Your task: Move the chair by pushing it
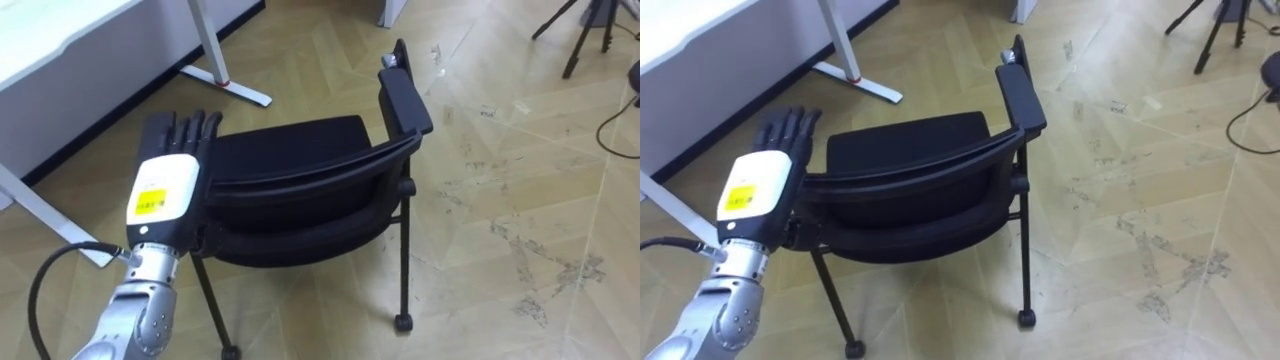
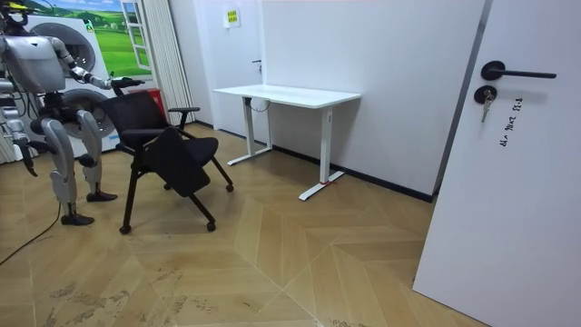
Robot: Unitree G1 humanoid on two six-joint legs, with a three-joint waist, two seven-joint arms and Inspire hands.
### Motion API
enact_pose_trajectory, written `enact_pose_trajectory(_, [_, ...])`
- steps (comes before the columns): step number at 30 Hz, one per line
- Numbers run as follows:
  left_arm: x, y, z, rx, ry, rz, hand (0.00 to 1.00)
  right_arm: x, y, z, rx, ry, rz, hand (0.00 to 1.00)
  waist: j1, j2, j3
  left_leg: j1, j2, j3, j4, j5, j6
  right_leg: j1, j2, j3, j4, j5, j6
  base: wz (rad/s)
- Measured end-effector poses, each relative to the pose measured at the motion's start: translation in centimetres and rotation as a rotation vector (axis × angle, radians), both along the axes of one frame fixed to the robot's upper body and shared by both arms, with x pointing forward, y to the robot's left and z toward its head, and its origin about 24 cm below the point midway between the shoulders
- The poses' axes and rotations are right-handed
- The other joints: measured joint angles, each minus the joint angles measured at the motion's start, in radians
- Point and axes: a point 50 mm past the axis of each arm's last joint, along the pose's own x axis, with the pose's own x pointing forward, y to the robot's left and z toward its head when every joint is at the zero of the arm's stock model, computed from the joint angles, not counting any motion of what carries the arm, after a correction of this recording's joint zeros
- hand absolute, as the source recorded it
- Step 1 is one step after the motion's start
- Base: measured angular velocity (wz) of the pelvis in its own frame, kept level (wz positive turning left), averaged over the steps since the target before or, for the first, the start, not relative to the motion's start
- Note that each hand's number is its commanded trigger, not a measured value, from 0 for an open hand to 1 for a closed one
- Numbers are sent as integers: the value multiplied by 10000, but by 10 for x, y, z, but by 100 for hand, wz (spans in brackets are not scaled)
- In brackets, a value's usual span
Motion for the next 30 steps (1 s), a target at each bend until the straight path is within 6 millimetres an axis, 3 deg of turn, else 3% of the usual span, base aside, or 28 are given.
enact_pose_trajectory(5, [-1, 1, -7, 27, 444, 69, 0, 0, 1, 0, 98, -21, 29, 0, -31, 45, -15, 7, 1, 1, -1, 0, 0, 2, 3, 10, 6, 4, -1, 0])
enact_pose_trajectory(10, [-2, 2, -11, 93, 868, 70, 0, 2, 1, 0, 132, -68, 41, 0, -192, 212, 60, -99, 2, -2, -26, -10, 15, -36, 3, -53, -3, 25, 9, 4])
enact_pose_trajectory(13, [-1, 2, -12, 133, 1182, 23, 0, 3, -3, 1, 51, -102, -45, 0, -309, 410, 0, -122, 1, 11, -106, -13, 19, -151, 5, -49, 7, 49, 24, -1])
enact_pose_trajectory(23, [6, 3, -16, 514, 1918, 109, 0, 0, -3, 1, 42, 20, -108, 0, -361, 441, 29, -86, 6, 148, -105, -12, 20, -150, 3, -23, 13, 51, 23, 0])
enact_pose_trajectory(30, [8, 4, -16, 1133, 2167, 93, 0, 1, -6, 2, -51, 25, -186, 0, -369, 566, 108, -90, 12, 239, -96, -12, 20, -185, 2, 55, 2, 49, 26, -2])
